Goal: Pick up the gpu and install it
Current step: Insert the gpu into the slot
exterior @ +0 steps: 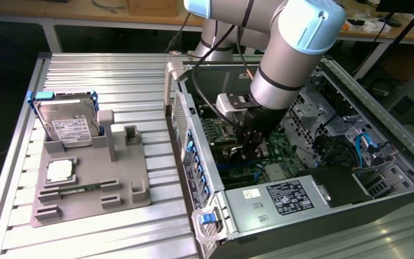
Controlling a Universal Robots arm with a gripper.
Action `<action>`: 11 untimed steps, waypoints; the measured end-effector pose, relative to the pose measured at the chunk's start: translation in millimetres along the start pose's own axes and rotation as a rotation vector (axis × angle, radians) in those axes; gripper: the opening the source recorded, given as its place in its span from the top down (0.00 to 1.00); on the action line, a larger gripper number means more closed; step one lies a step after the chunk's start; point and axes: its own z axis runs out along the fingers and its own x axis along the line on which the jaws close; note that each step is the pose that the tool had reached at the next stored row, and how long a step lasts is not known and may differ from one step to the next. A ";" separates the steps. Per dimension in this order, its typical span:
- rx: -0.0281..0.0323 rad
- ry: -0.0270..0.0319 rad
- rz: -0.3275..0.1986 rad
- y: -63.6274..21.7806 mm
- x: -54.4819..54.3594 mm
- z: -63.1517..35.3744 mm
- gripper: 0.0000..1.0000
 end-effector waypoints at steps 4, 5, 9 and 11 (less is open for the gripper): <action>0.0000 -0.0003 0.001 0.3 1.5 0.3 0.72; 0.0000 -0.0004 0.001 0.3 1.5 0.3 0.72; 0.0001 -0.0119 0.000 0.3 1.5 0.2 0.72; 0.0003 -0.0202 0.000 0.3 1.5 0.3 0.72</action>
